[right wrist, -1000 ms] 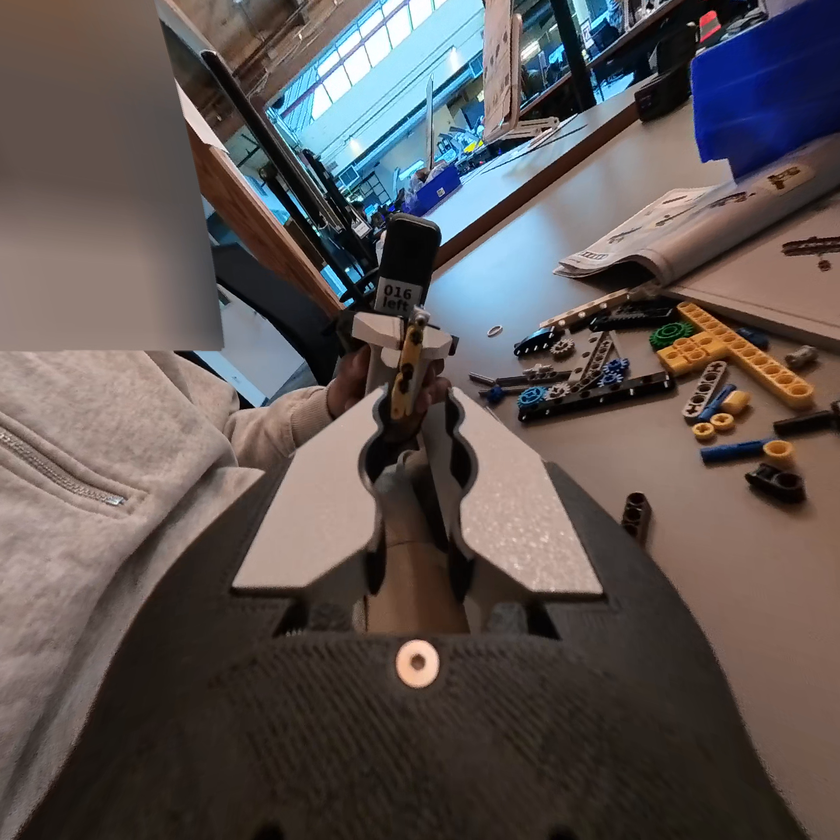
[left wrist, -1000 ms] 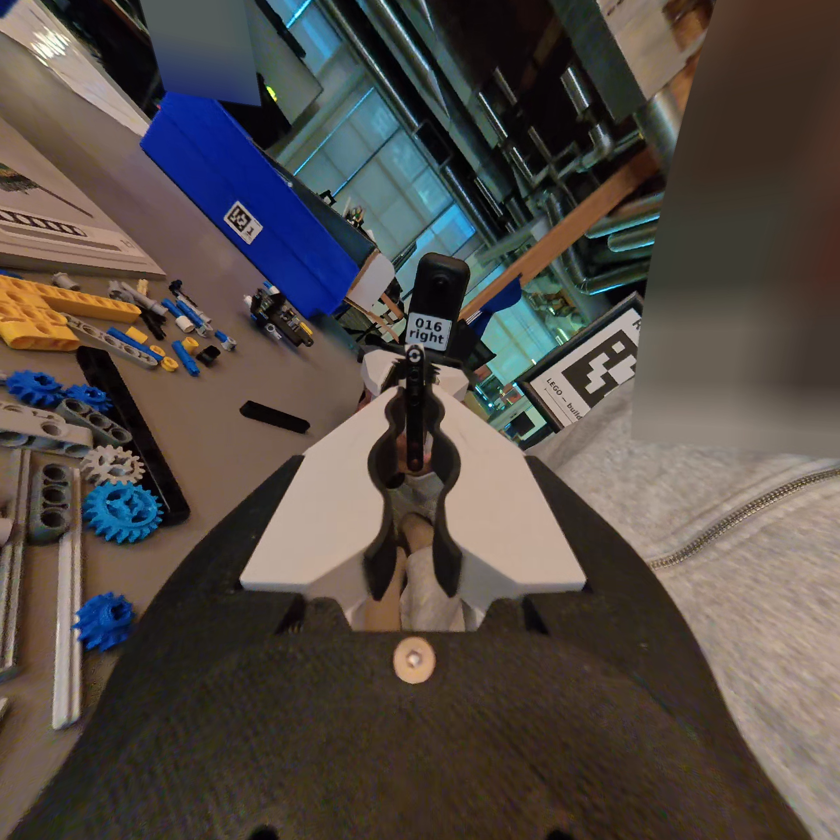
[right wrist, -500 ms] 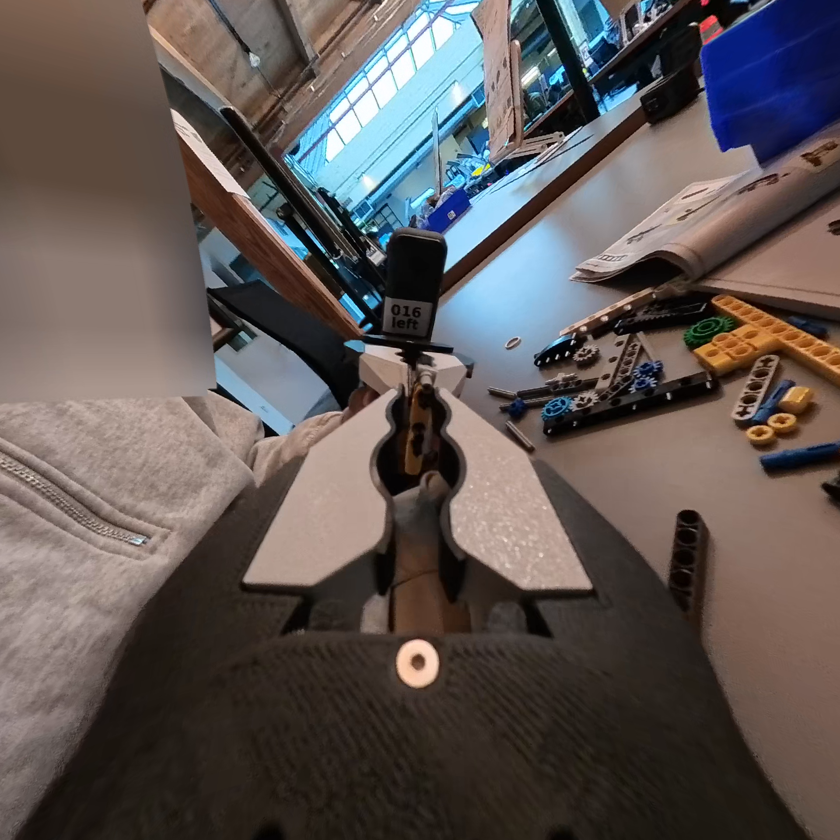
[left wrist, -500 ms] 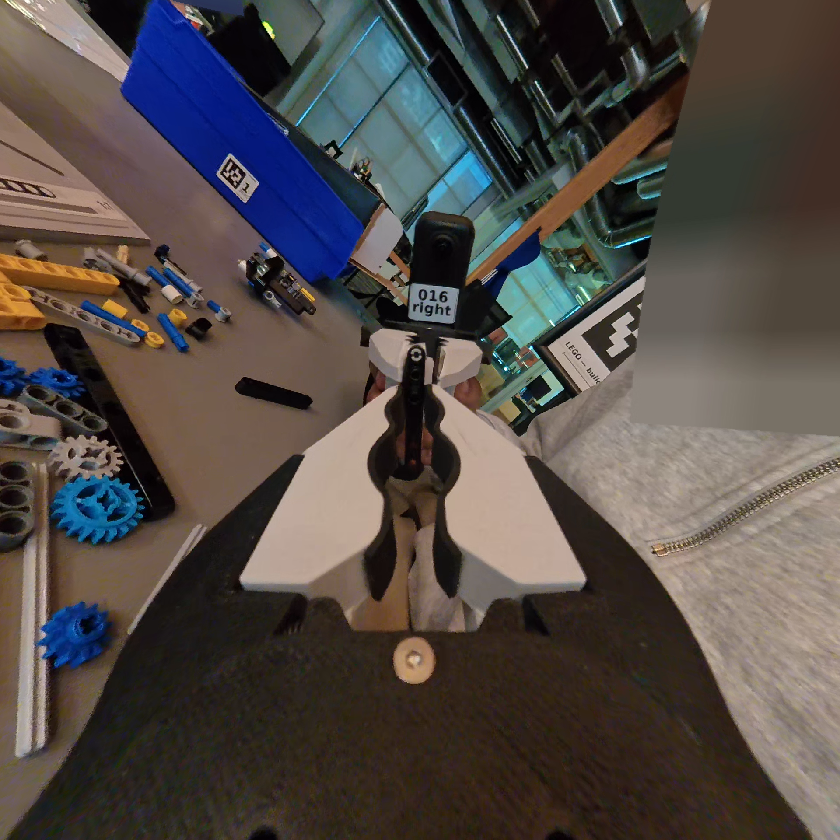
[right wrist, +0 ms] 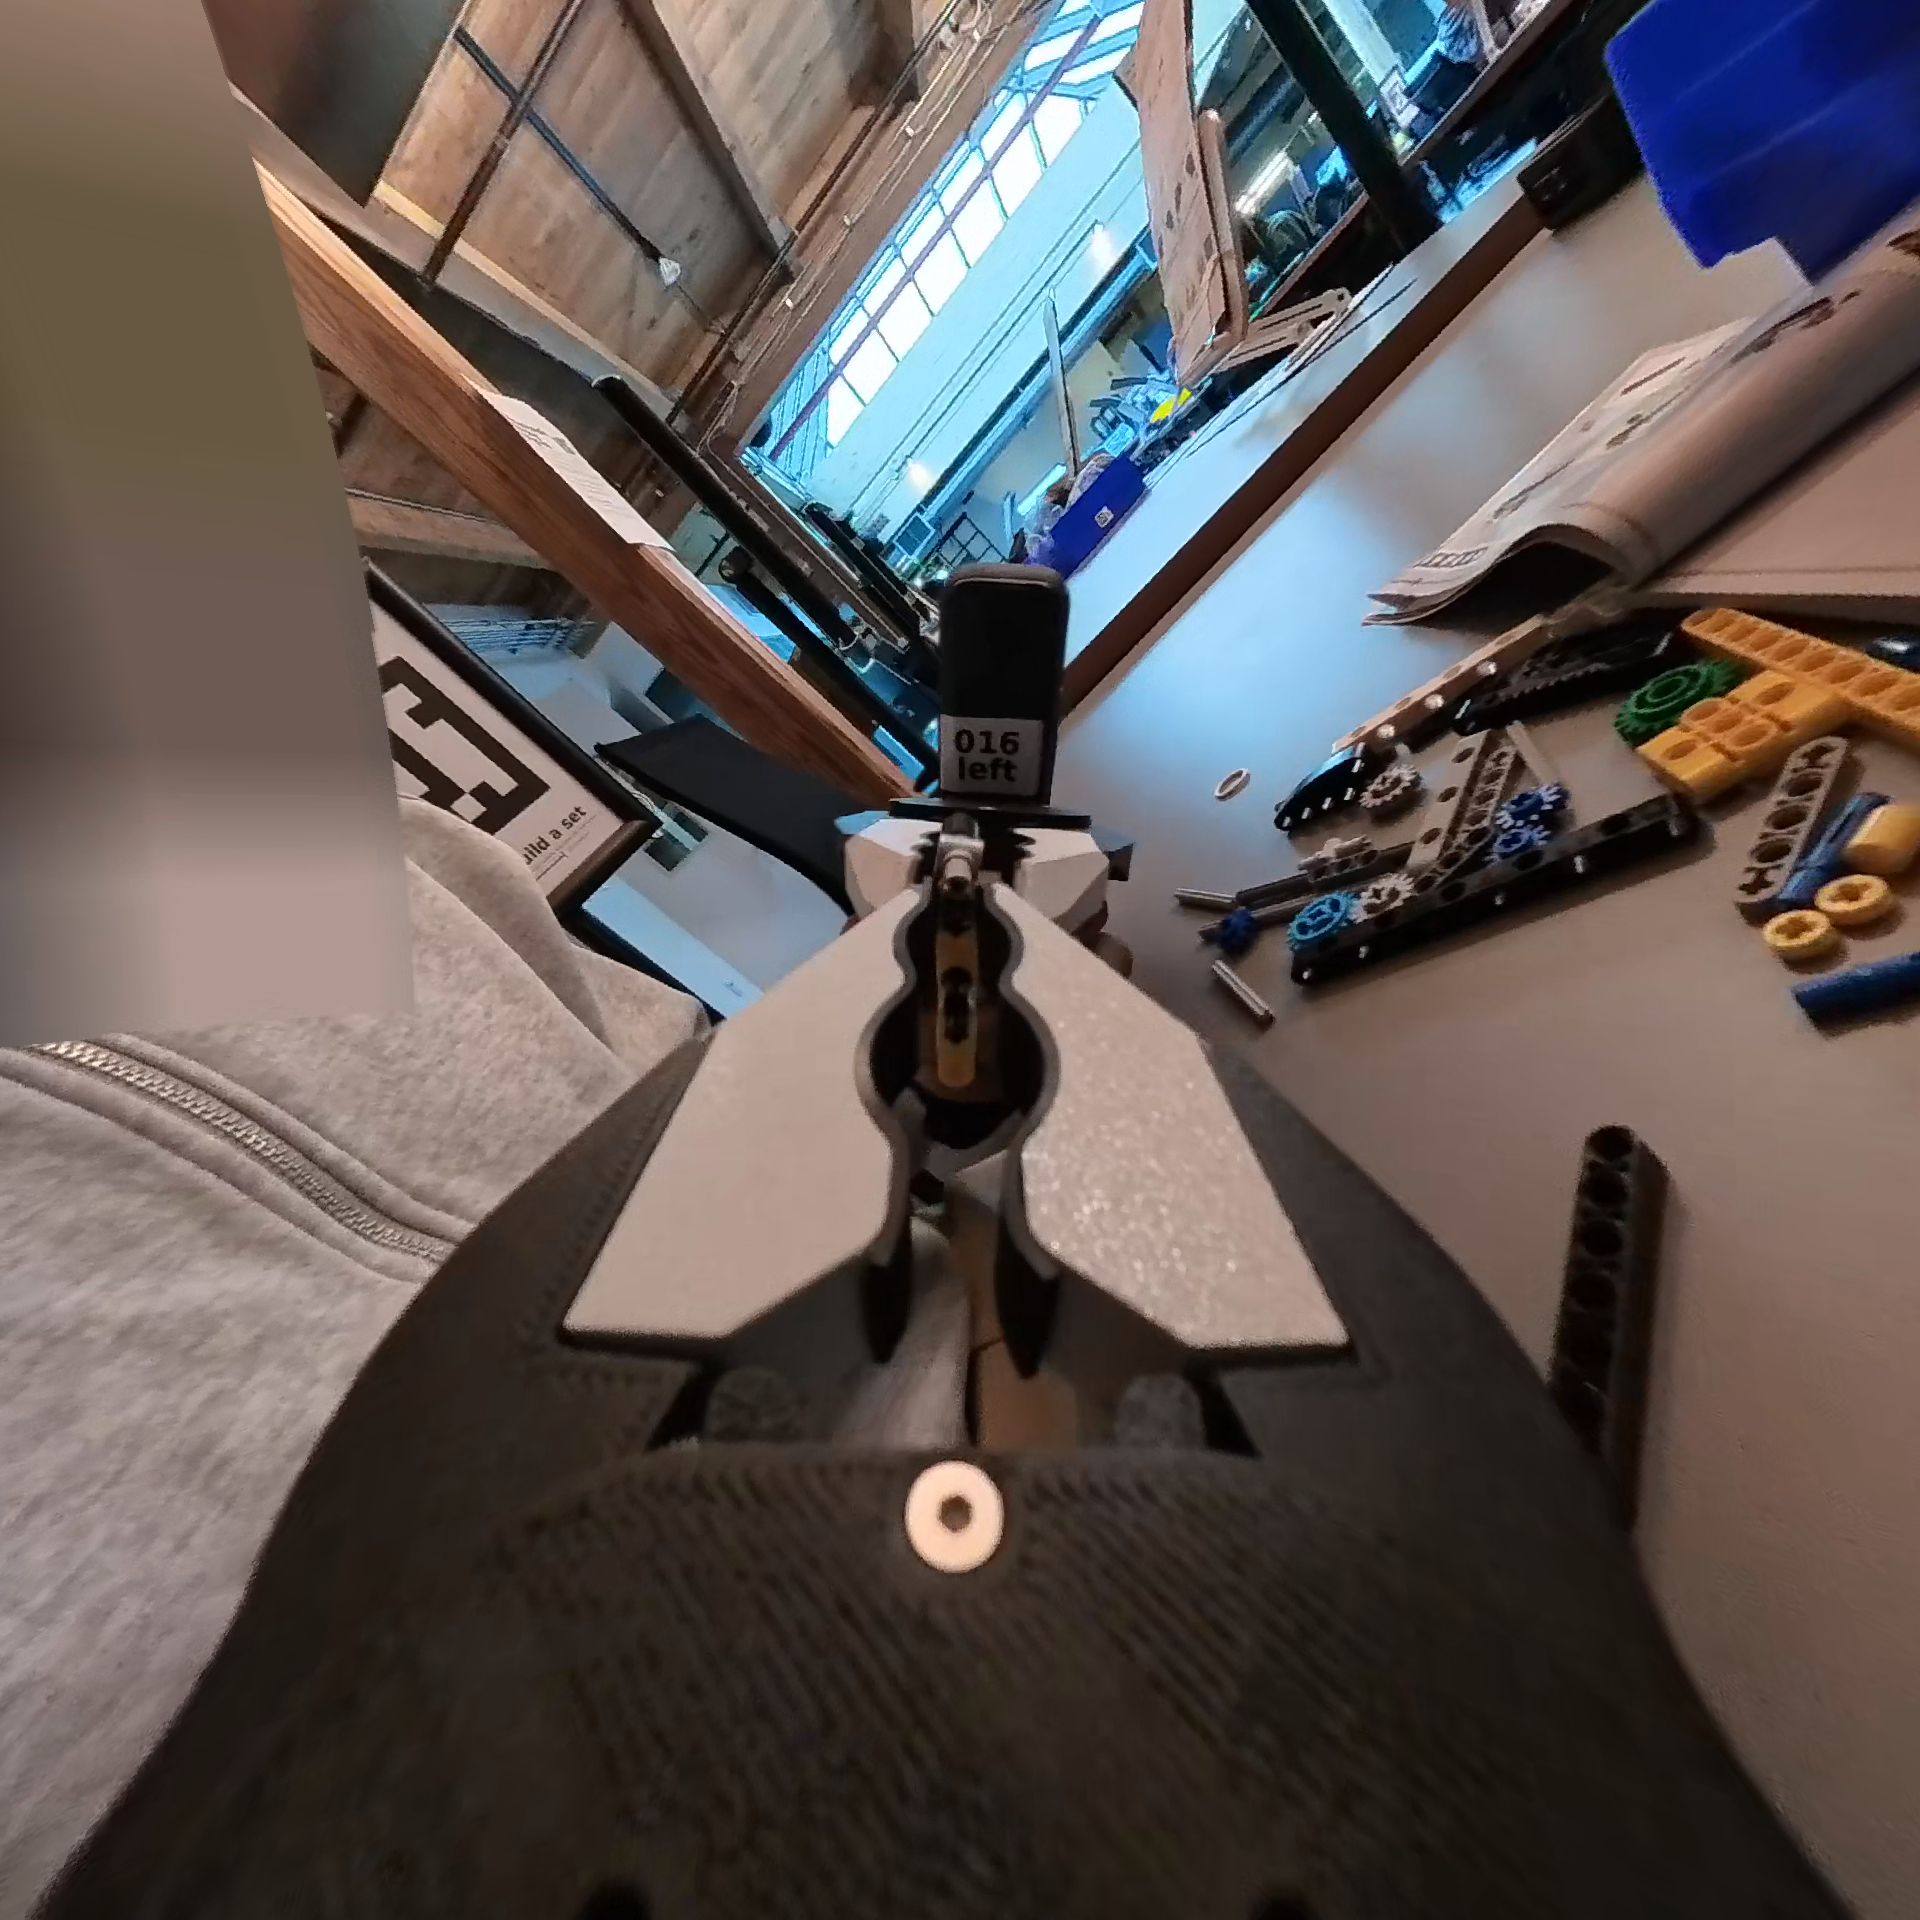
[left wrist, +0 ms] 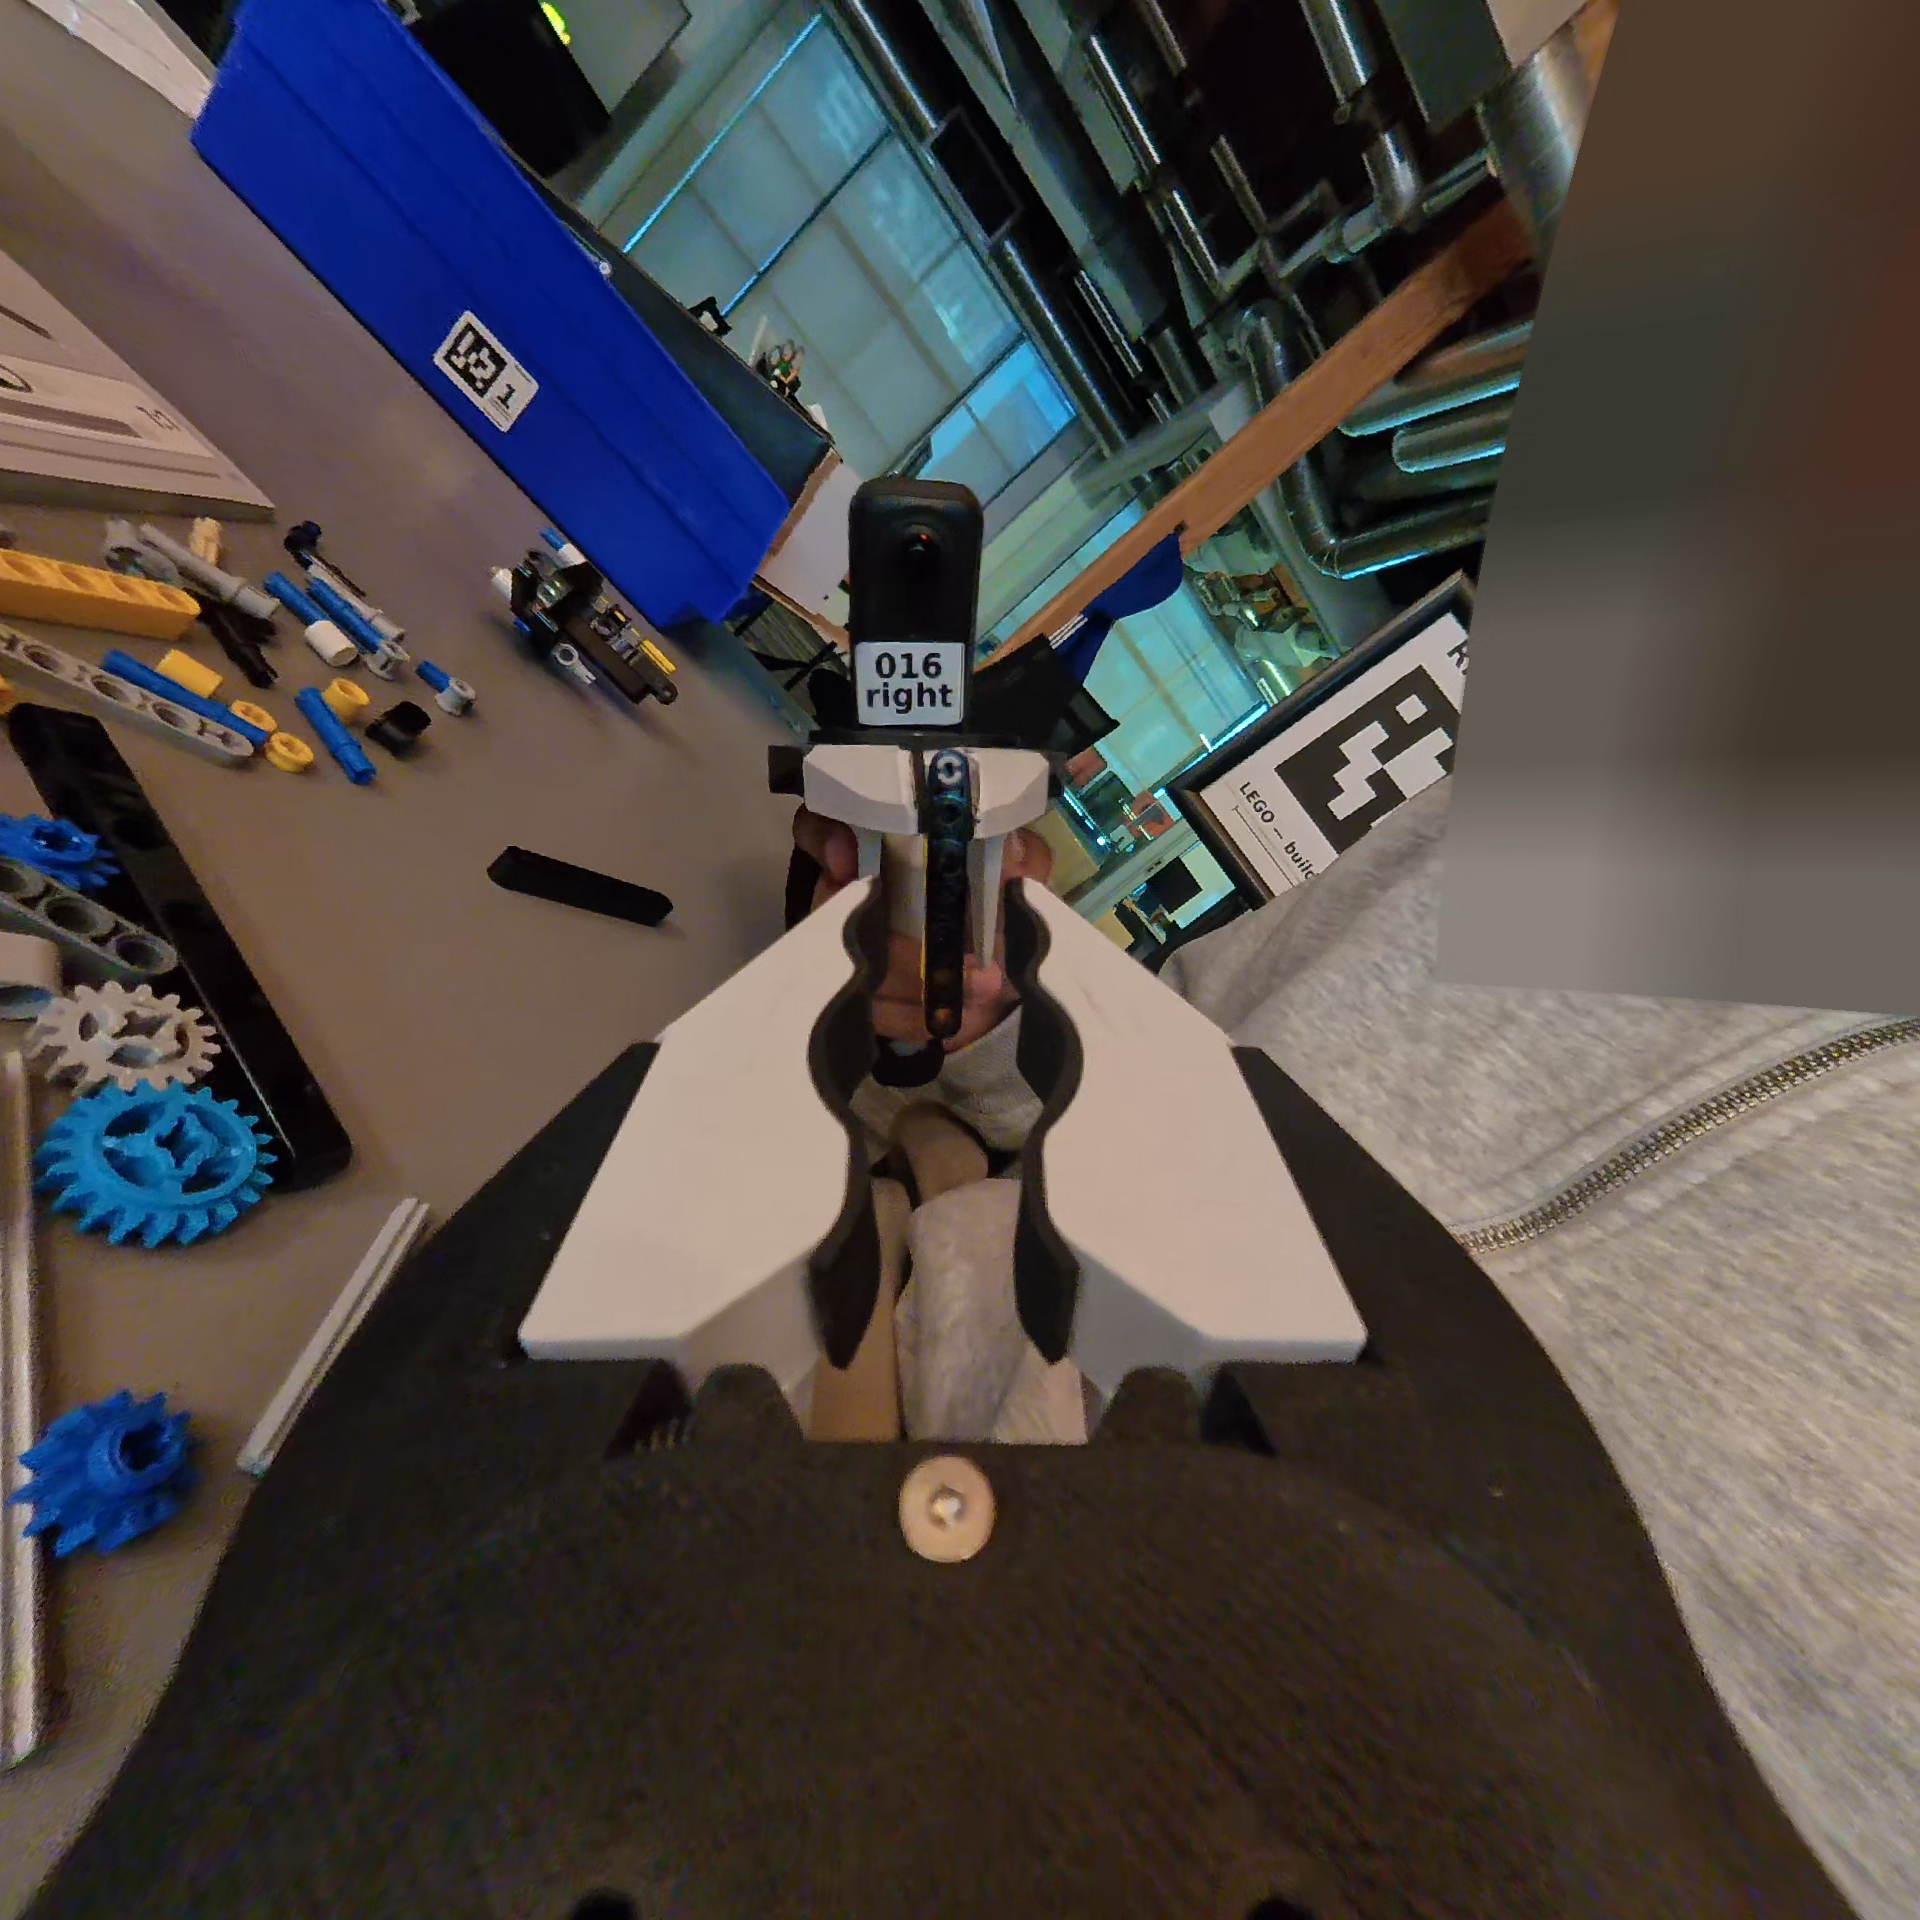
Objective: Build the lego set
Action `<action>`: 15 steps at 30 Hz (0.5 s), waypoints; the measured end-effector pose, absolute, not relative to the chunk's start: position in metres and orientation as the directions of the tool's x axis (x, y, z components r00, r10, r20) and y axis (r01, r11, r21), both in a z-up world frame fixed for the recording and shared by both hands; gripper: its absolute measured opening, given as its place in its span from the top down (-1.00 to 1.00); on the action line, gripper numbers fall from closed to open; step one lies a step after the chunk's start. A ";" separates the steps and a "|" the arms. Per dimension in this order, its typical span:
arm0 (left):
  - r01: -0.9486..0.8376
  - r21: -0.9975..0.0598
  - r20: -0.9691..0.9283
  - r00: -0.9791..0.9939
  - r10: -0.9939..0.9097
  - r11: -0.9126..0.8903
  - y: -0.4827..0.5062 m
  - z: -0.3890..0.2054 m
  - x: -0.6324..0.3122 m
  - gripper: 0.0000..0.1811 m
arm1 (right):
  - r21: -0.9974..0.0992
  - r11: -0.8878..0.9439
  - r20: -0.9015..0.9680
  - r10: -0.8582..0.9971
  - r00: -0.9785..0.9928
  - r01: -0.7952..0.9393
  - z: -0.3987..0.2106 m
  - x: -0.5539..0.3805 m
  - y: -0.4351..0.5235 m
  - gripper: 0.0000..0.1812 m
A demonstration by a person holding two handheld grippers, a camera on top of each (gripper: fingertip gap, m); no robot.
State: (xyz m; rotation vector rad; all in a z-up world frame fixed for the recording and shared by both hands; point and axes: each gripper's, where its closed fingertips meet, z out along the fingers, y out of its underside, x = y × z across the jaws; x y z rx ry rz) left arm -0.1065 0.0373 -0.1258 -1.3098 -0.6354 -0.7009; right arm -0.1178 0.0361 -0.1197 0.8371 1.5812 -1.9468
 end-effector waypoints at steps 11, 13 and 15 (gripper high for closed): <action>0.767 -0.629 0.762 0.641 -0.097 0.127 0.036 -0.126 -0.108 0.90 | -0.703 -0.128 -0.708 0.031 -0.706 0.700 -0.130 -0.111 0.029 0.95; 0.772 -0.621 0.767 0.634 -0.100 0.136 0.035 -0.125 -0.109 0.92 | -0.707 -0.121 -0.704 0.033 -0.709 0.696 -0.130 -0.110 0.029 0.95; 0.770 -0.625 0.765 0.637 -0.093 0.131 0.035 -0.126 -0.109 0.93 | -0.704 -0.114 -0.707 0.031 -0.706 0.701 -0.130 -0.109 0.028 0.95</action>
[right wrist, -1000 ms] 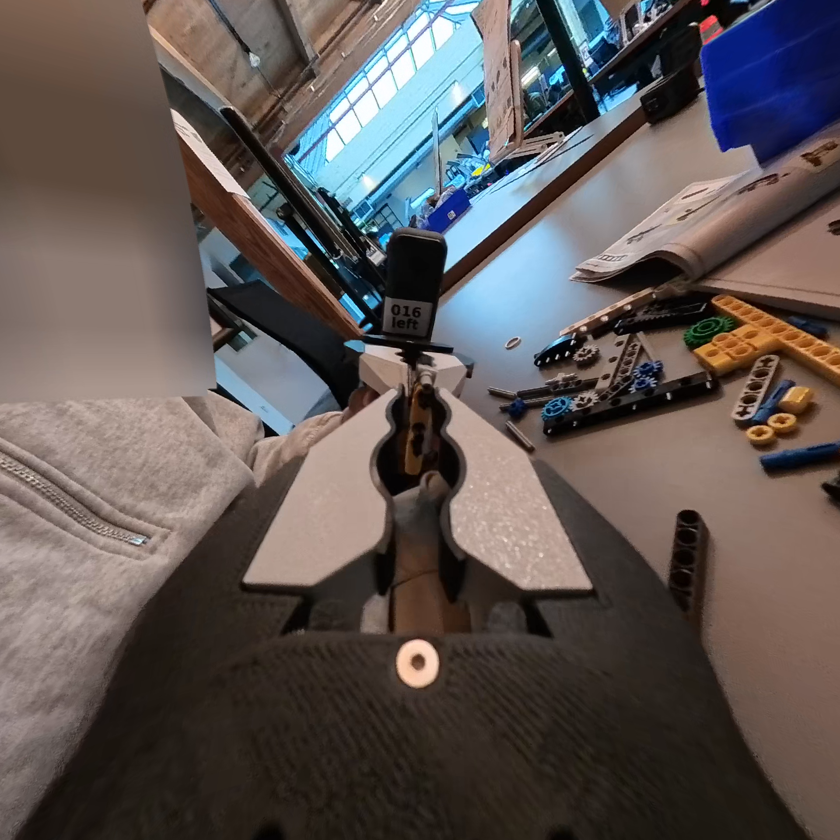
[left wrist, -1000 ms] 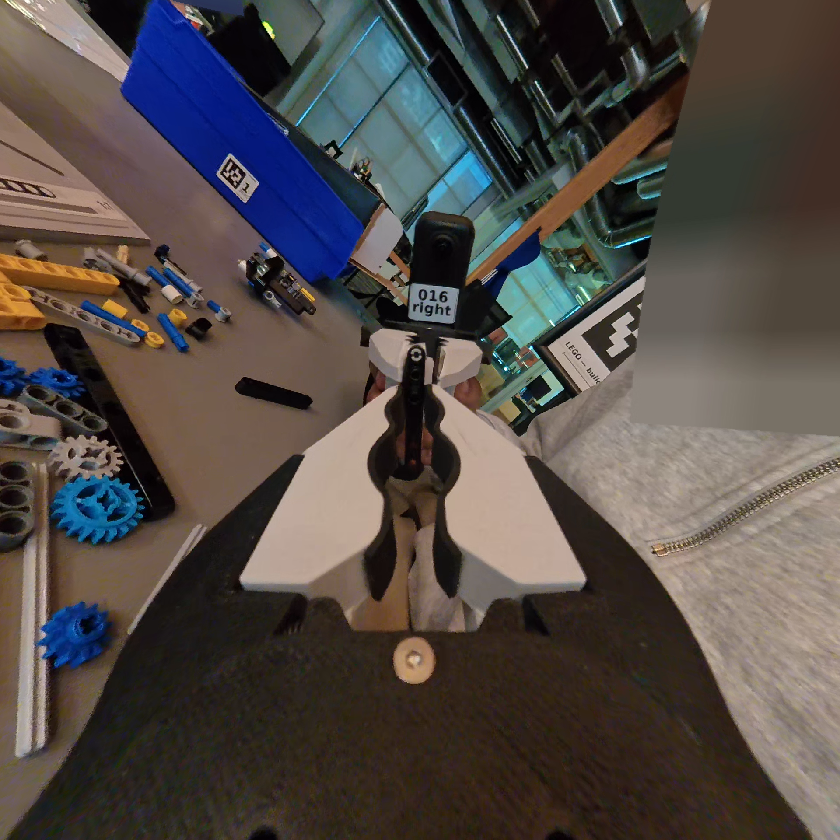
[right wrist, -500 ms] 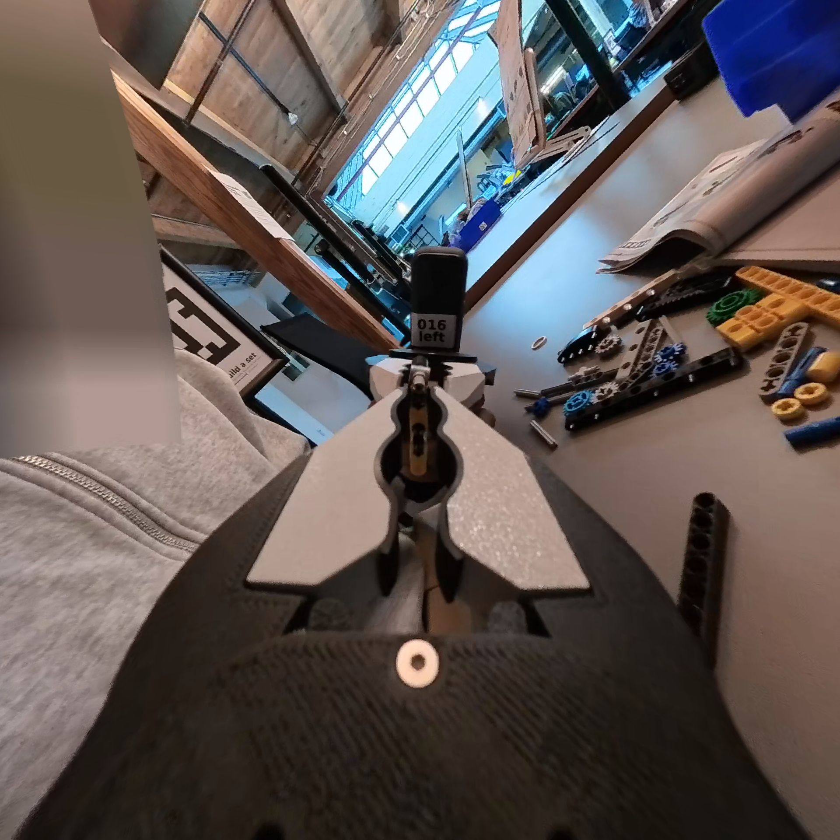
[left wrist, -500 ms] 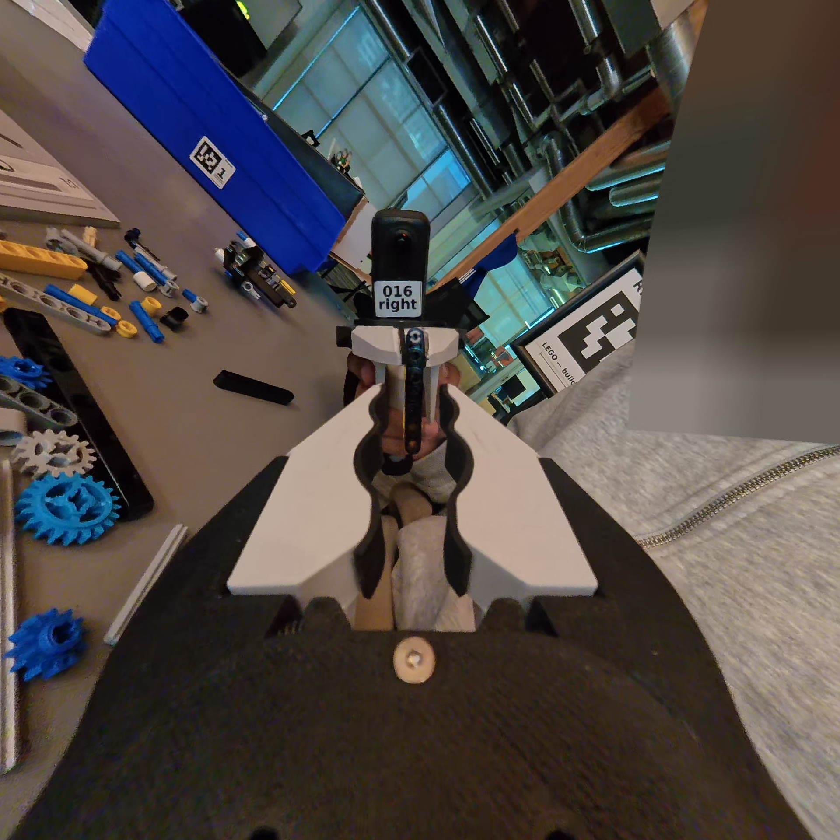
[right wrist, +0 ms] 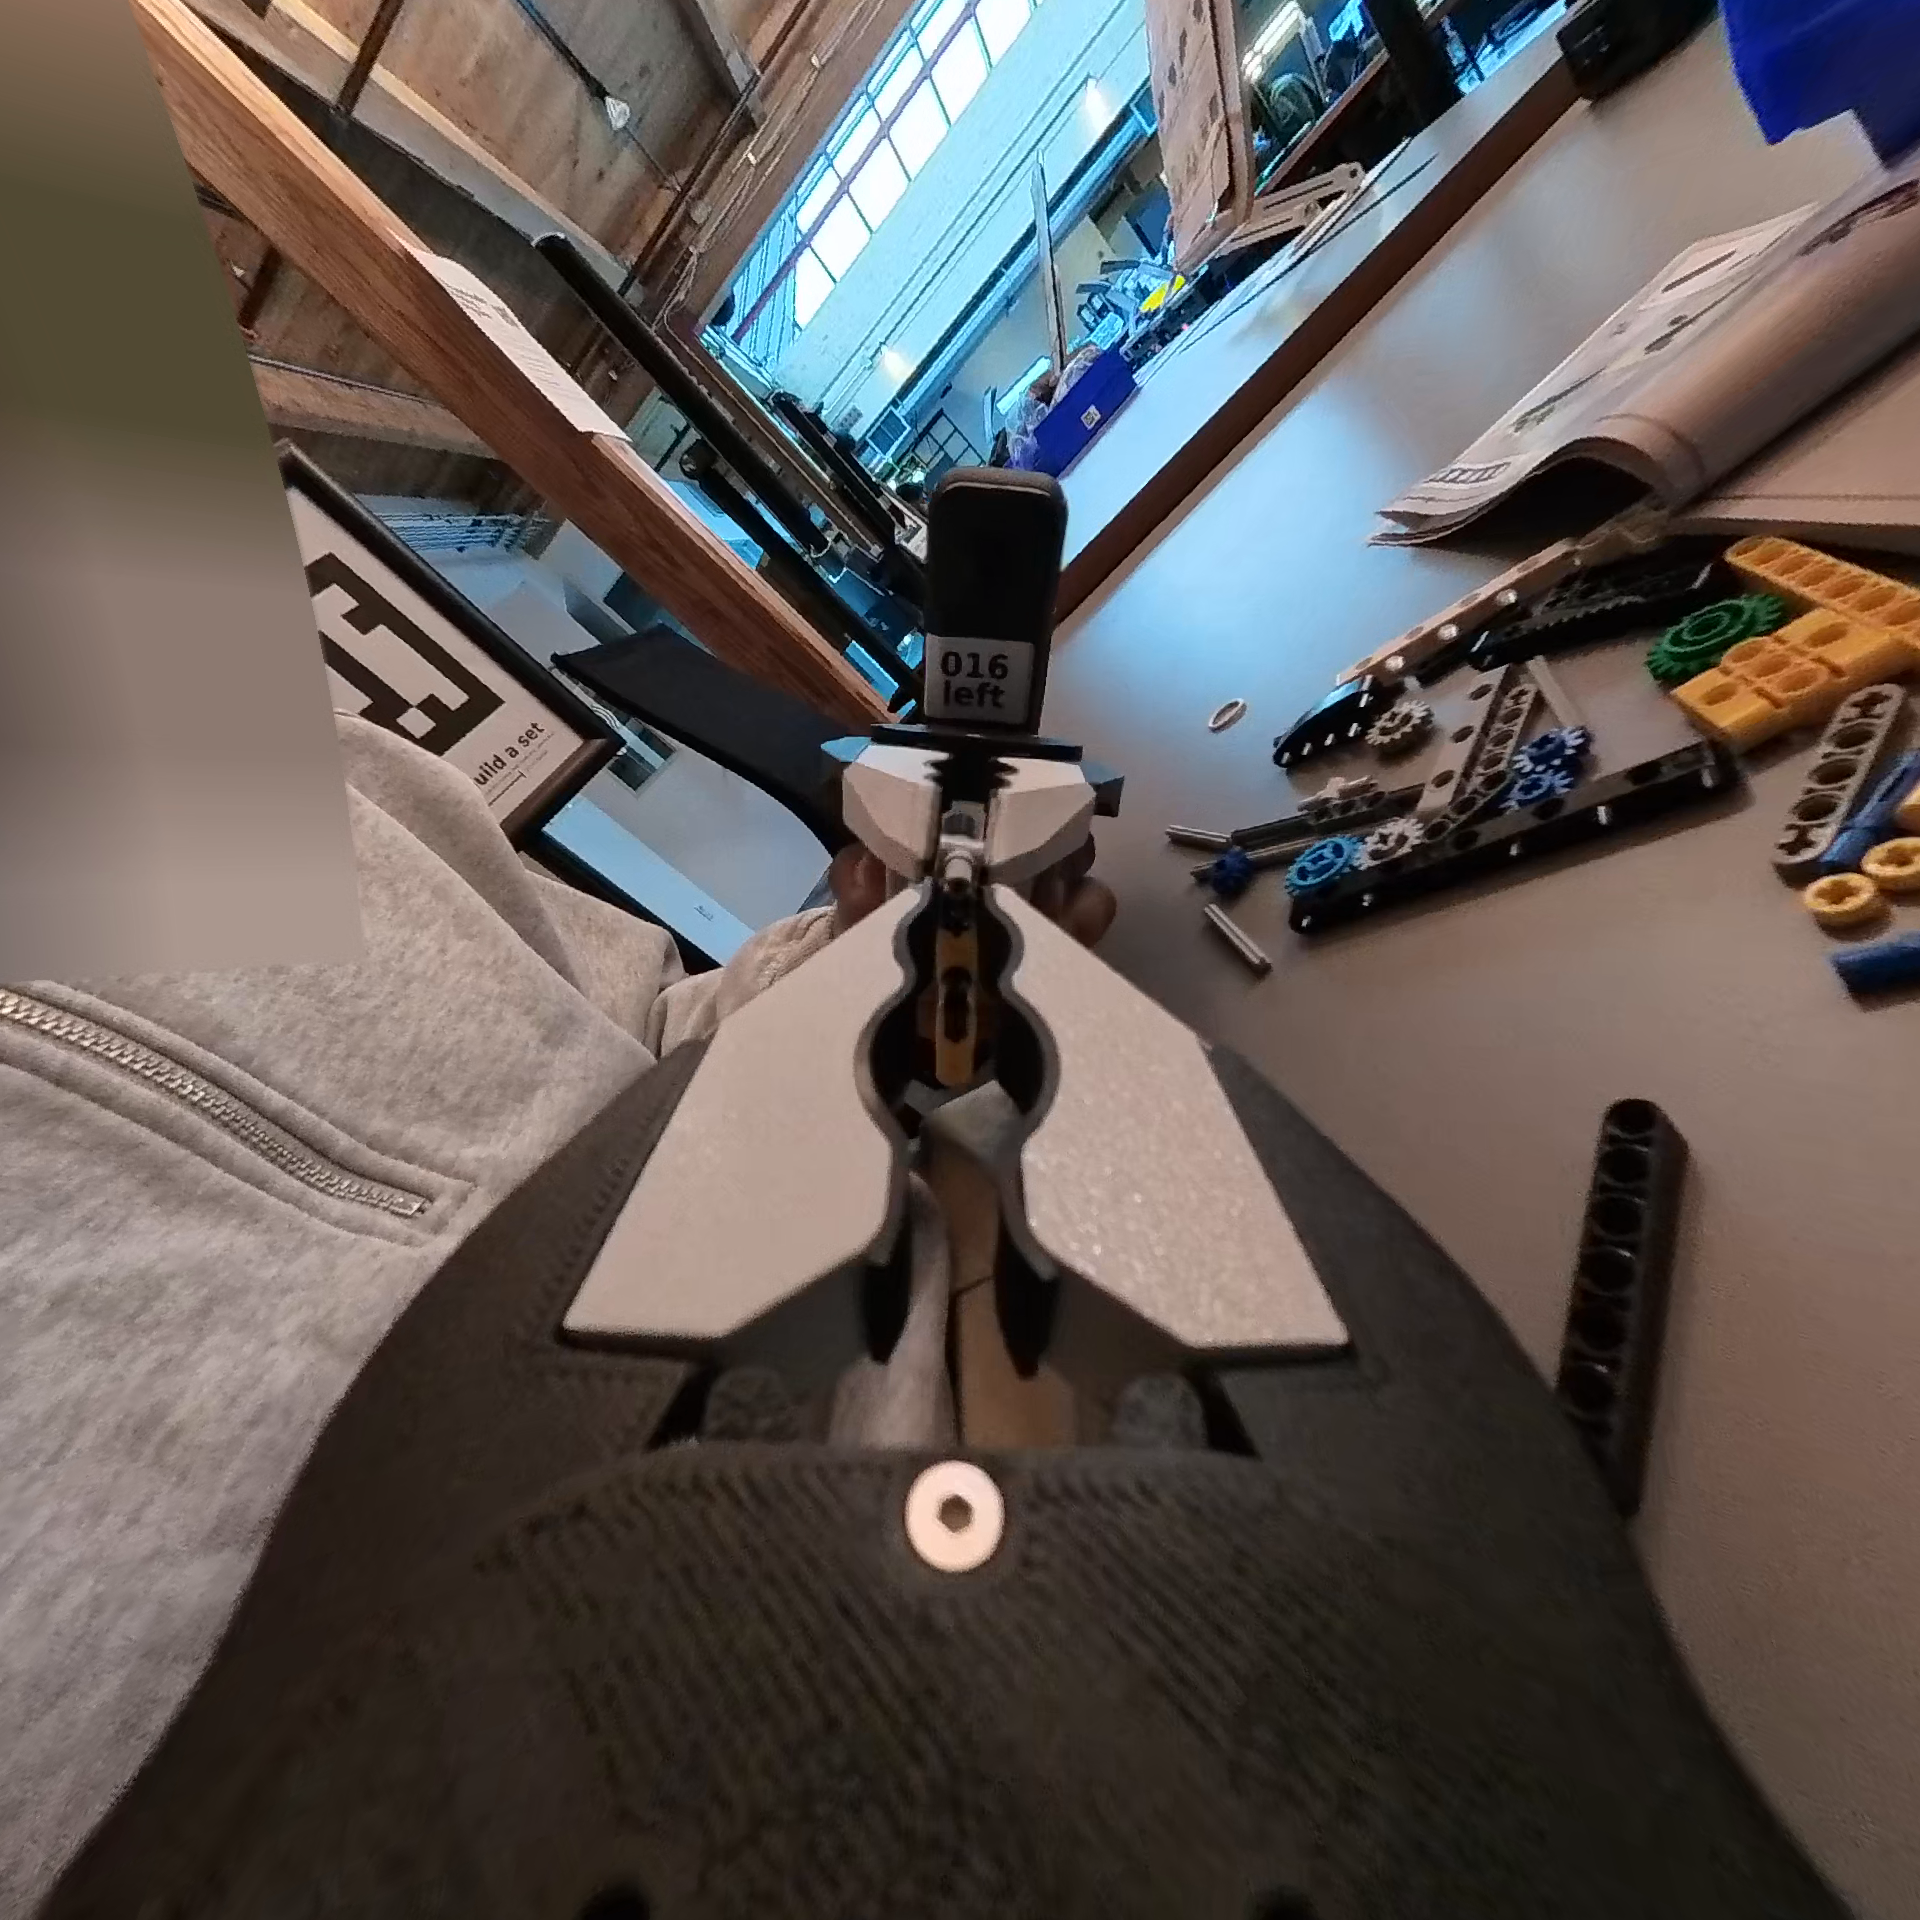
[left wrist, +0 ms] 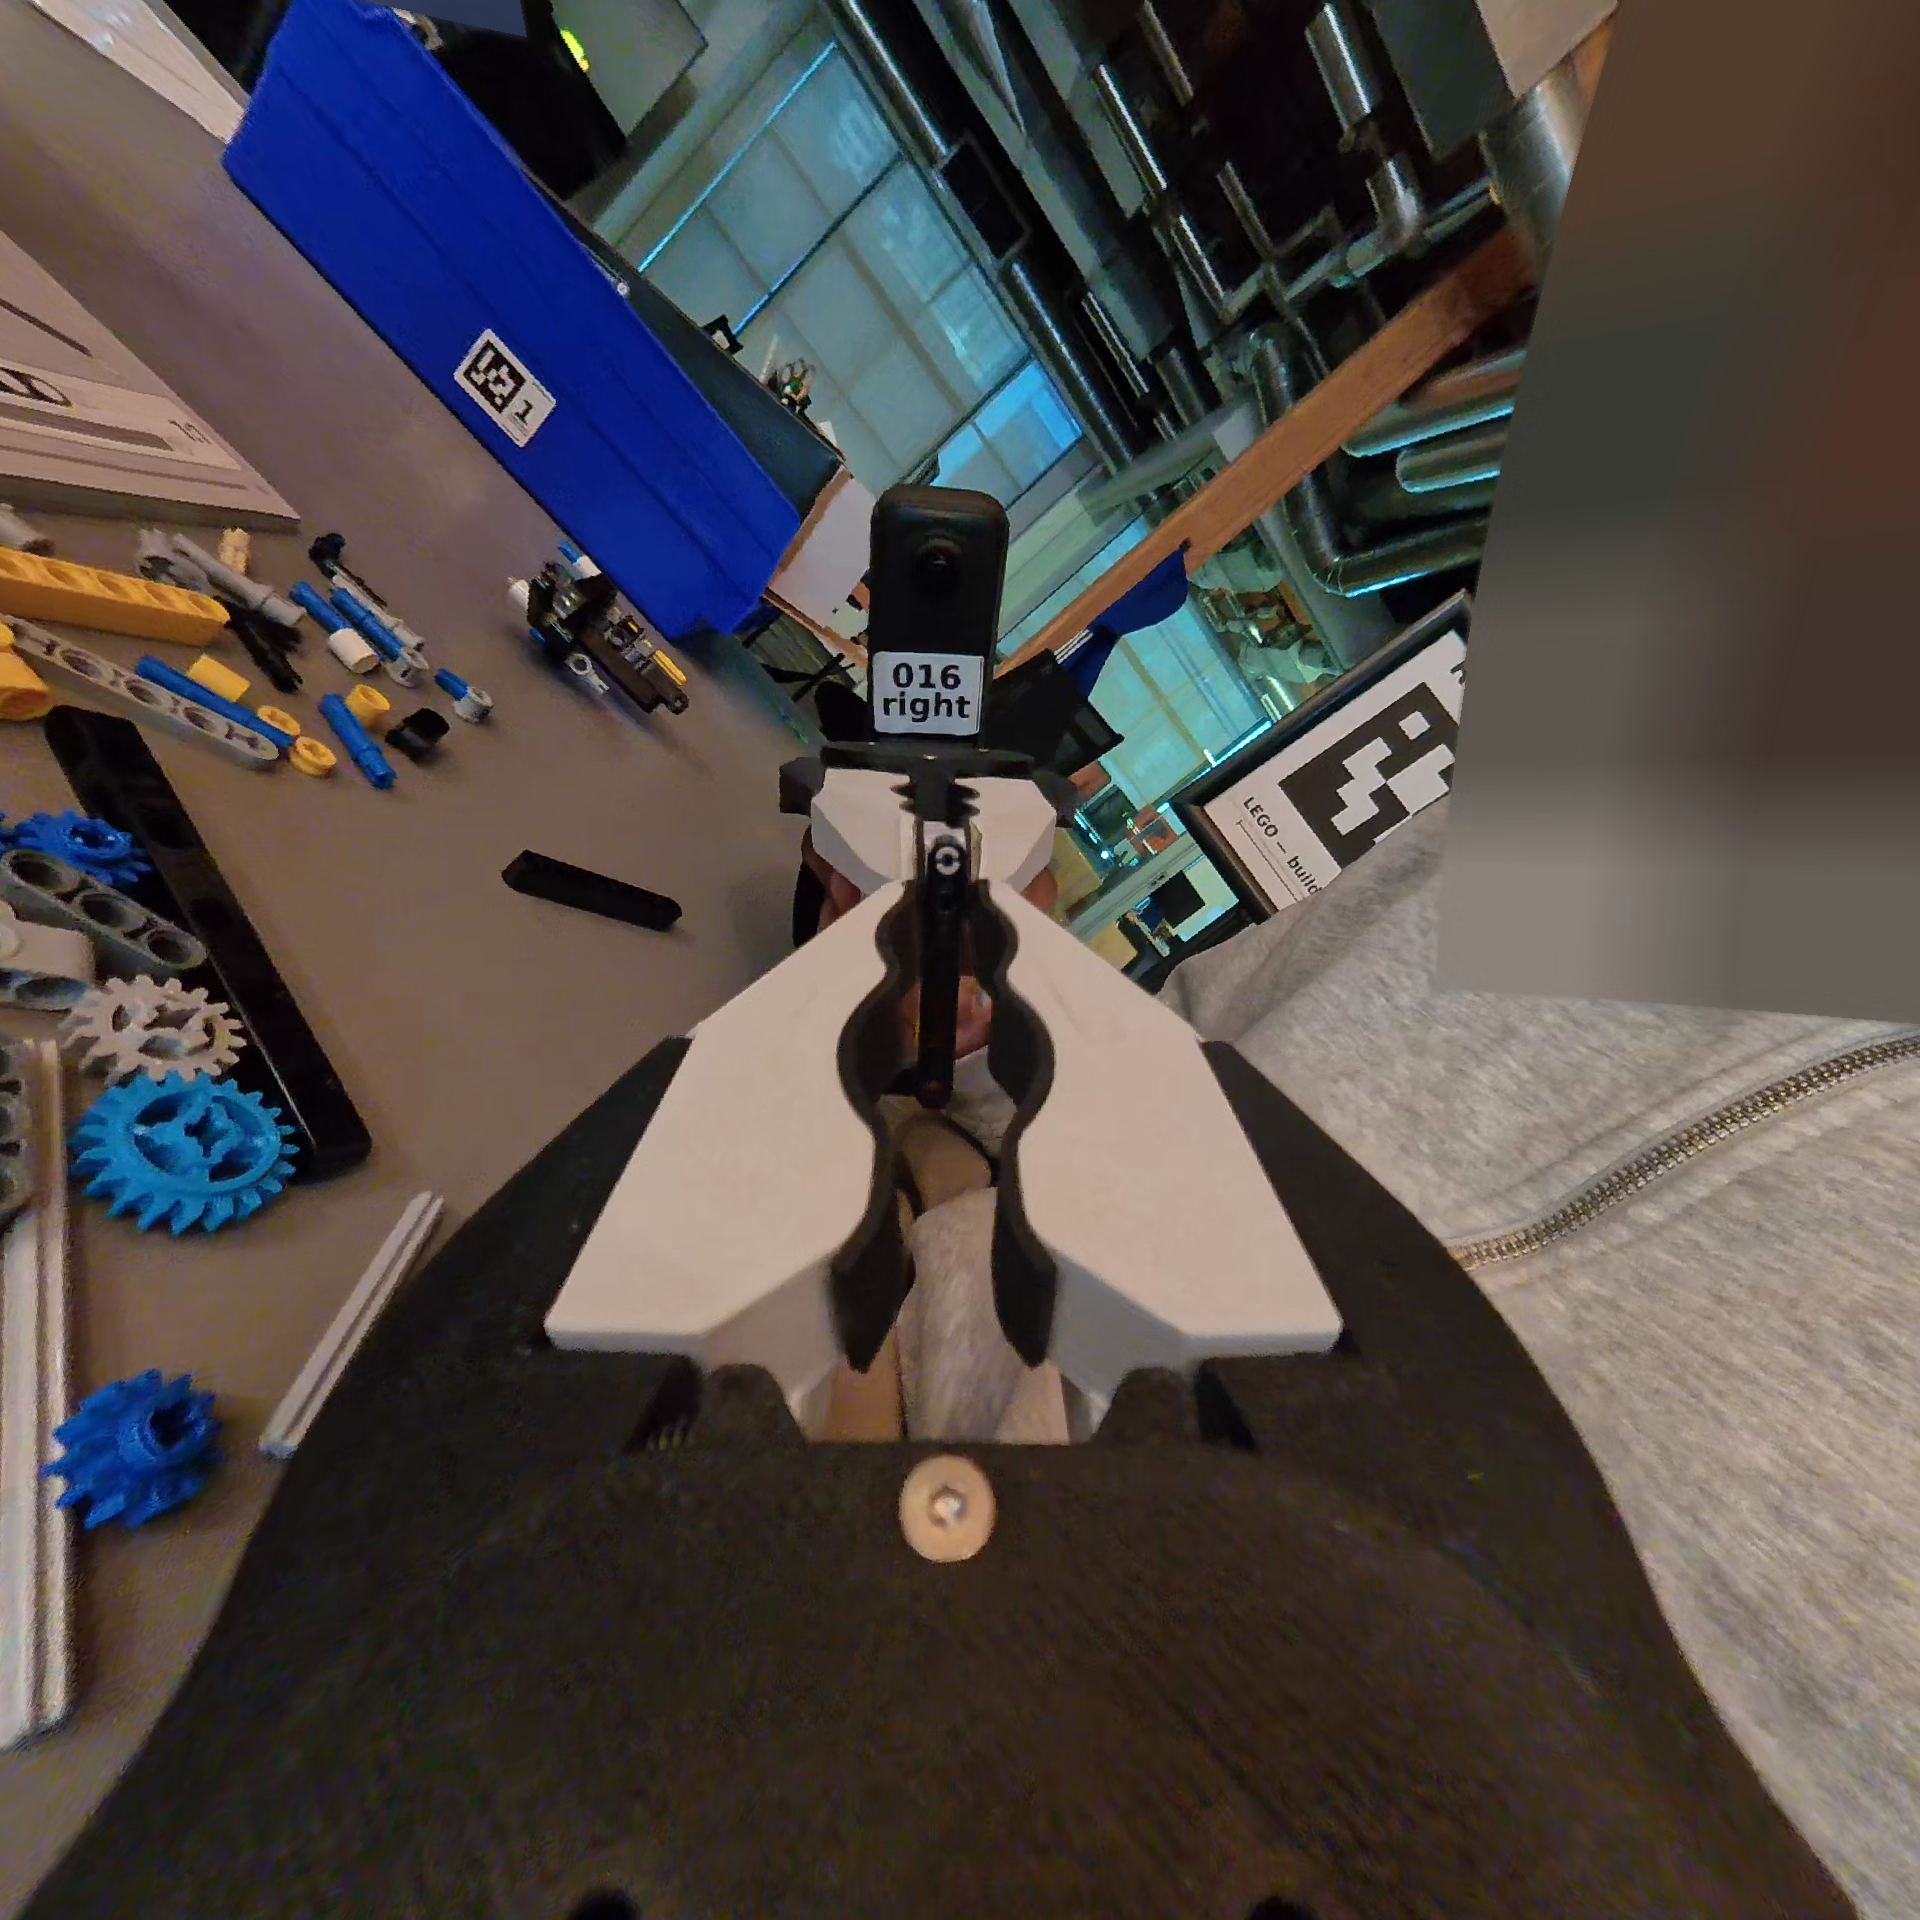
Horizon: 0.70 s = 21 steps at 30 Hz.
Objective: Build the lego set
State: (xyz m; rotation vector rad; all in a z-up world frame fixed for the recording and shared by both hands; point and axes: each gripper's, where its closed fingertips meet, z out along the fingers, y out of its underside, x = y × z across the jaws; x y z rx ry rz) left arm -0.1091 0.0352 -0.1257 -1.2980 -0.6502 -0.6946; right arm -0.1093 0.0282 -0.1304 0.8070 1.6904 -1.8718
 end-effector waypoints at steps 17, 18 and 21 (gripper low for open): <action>0.774 -0.615 0.769 0.631 -0.103 0.154 0.033 -0.123 -0.112 0.84 | -0.704 -0.109 -0.708 0.038 -0.705 0.701 -0.131 -0.110 0.028 0.95; 0.777 -0.611 0.771 0.628 -0.109 0.154 0.032 -0.122 -0.112 0.83 | -0.700 -0.119 -0.712 0.034 -0.702 0.704 -0.130 -0.112 0.030 0.96; 0.779 -0.615 0.773 0.626 -0.105 0.121 0.035 -0.126 -0.109 0.84 | -0.687 -0.143 -0.722 0.027 -0.691 0.712 -0.128 -0.115 0.033 0.96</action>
